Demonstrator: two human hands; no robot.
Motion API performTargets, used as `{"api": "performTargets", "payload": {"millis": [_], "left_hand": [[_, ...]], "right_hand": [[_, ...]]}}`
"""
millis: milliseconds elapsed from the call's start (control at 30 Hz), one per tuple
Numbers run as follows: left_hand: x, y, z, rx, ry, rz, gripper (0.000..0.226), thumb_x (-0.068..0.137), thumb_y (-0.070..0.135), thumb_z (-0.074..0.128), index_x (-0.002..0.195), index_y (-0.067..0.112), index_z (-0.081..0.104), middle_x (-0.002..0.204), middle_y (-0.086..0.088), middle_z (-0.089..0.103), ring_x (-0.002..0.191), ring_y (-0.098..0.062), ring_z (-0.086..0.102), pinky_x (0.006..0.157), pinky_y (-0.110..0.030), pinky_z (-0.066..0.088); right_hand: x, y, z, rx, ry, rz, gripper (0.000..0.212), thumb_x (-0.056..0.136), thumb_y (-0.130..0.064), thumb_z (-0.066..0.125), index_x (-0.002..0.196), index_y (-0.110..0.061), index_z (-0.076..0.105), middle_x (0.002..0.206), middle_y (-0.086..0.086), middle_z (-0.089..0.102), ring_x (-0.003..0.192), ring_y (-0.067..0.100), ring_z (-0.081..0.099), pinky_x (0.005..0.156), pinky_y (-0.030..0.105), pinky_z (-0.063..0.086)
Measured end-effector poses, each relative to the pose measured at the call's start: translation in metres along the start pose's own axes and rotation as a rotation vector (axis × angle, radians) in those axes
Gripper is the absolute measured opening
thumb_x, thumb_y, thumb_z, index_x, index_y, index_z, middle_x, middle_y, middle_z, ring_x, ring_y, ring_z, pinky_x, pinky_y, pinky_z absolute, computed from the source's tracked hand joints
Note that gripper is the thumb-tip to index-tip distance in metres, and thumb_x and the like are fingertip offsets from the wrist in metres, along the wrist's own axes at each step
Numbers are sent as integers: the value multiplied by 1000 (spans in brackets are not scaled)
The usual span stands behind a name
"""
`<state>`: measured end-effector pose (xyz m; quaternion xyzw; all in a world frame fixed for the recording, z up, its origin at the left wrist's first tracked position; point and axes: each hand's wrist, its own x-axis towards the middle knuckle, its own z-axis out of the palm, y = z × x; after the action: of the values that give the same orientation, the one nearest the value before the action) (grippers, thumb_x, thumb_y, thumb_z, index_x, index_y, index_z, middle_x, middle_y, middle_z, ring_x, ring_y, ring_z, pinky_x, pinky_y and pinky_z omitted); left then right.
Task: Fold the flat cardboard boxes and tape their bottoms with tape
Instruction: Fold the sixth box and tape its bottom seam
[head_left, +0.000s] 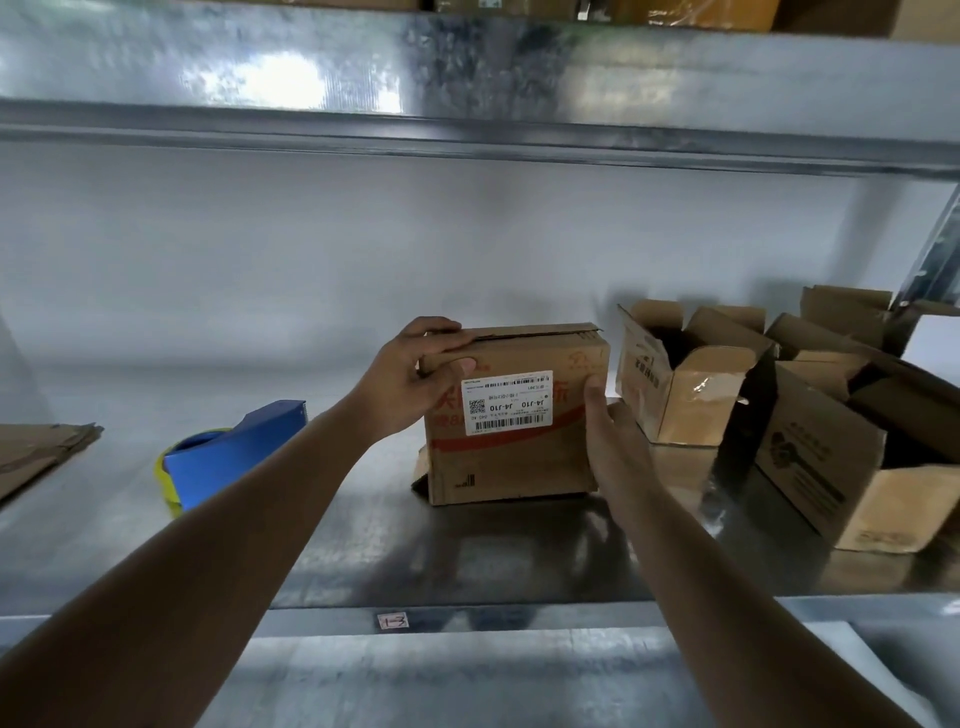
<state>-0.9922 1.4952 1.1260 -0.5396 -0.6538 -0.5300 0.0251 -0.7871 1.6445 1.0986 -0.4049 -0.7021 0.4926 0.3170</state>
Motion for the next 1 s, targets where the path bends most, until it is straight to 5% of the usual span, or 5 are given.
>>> {"api": "performTargets", "payload": {"millis": [200, 600, 733, 900, 1000], "left_hand": [[-9, -16, -1, 60, -33, -7, 34, 95, 17, 73, 129, 17, 73, 134, 6, 57, 119, -2, 60, 87, -13, 52], [-3, -5, -43, 146, -269, -70, 40, 87, 24, 80, 126, 26, 75, 132, 9, 59, 113, -11, 66, 95, -19, 52], [-7, 0, -46, 122, -287, -88, 40, 87, 17, 82, 126, 27, 75, 132, 9, 58, 119, -7, 63, 96, -17, 50], [-15, 1, -49, 81, -255, -65, 50, 76, 29, 87, 125, 30, 76, 133, 9, 60, 128, -11, 58, 104, -25, 51], [-23, -1, -53, -21, -197, -71, 55, 72, 22, 89, 125, 24, 76, 136, 5, 60, 128, -18, 60, 103, -35, 55]], "right_hand": [[11, -3, -6, 63, -6, 14, 91, 94, -83, 22, 164, -25, 21, 163, 8, 34, 148, 32, 35, 119, 54, 30], [20, 0, 4, -49, 14, 4, 78, 103, -72, 19, 112, -10, 65, 108, 7, 65, 105, 26, 61, 106, 49, 47], [17, -11, 9, 137, -106, 37, 74, 105, -68, 20, 139, -15, 59, 116, 2, 63, 125, 28, 60, 115, 51, 43], [24, -5, 0, 168, -178, 98, 66, 103, -68, 13, 93, -25, 63, 90, 3, 69, 93, 21, 67, 107, 43, 48], [27, -4, 0, 49, -257, 67, 90, 95, -76, 6, 105, -14, 71, 103, 6, 74, 107, 24, 68, 109, 43, 45]]}}
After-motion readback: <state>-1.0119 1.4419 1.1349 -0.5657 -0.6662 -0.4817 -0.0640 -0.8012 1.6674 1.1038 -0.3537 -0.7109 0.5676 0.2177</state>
